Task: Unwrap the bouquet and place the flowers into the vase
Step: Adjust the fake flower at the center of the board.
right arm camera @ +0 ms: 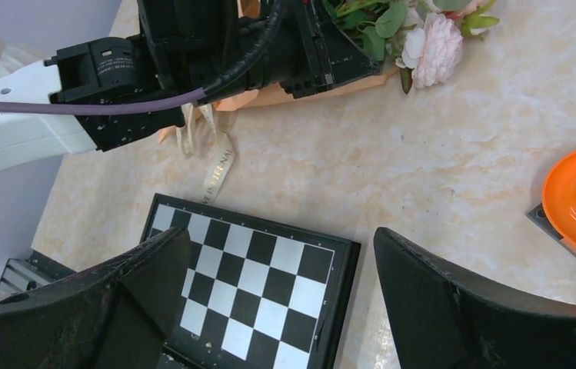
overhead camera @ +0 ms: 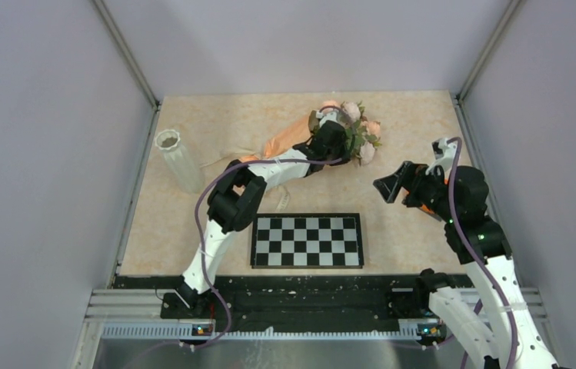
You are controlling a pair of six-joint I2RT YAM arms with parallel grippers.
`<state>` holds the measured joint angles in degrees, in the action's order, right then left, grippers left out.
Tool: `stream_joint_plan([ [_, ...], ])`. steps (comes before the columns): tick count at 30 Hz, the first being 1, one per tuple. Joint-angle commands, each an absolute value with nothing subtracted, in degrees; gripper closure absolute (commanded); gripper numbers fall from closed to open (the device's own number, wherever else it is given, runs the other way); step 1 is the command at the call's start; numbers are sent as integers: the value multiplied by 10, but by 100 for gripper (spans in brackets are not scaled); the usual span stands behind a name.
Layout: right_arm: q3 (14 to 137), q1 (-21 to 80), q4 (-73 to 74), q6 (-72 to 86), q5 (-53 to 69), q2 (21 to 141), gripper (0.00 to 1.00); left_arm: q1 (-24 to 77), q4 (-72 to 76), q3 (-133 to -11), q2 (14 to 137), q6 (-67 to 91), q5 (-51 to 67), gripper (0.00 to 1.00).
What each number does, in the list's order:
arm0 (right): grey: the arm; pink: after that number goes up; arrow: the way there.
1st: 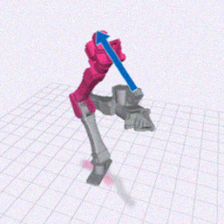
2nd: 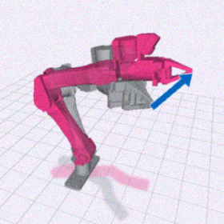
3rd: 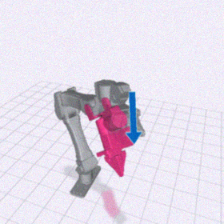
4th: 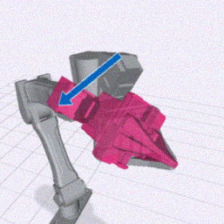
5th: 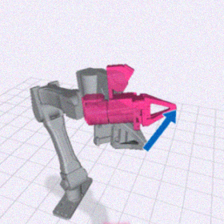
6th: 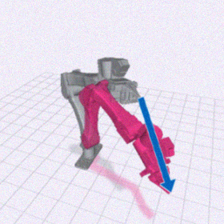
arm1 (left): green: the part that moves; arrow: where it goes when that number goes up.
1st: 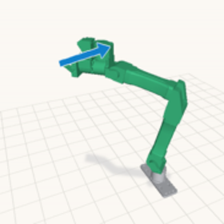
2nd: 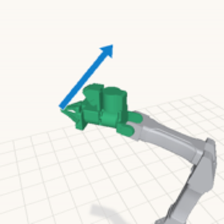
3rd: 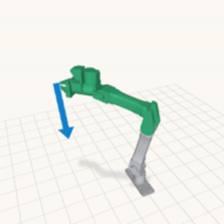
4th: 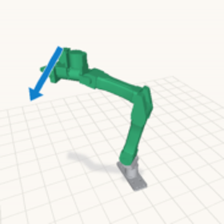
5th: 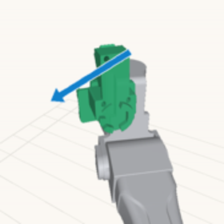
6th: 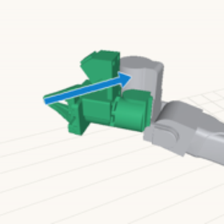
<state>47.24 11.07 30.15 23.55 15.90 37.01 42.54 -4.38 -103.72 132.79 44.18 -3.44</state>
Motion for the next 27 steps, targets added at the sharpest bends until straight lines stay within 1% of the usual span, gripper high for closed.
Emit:
stream_joint_plan([
  [1,484,110,300,227,149,361,8,424,-14,-1052,1288,420,-36,69],
  [3,486,110,300,228,151,362,7,424,-15,-1037,1259,404,-42,46],
  [4,487,110,298,229,152,362,7,424,-15,-1026,1244,395,-44,37],
  [8,491,110,281,234,176,355,7,424,-33,-973,1168,351,-56,12],
  [10,495,110,270,237,184,351,7,423,-39,-917,1122,326,-73,3],
  [14,492,110,262,245,189,358,7,420,-36,-810,1020,278,-86,1],
  [17,480,110,246,258,202,366,7,414,-100,-784,961,264,-87,1],
  [21,459,110,213,287,223,370,7,403,-184,-741,892,245,-138,1],
  [23,451,110,199,299,226,372,8,383,-196,-701,854,249,-142,1],
  [27,444,110,182,313,232,376,8,296,-177,-605,779,310,-90,1],
])
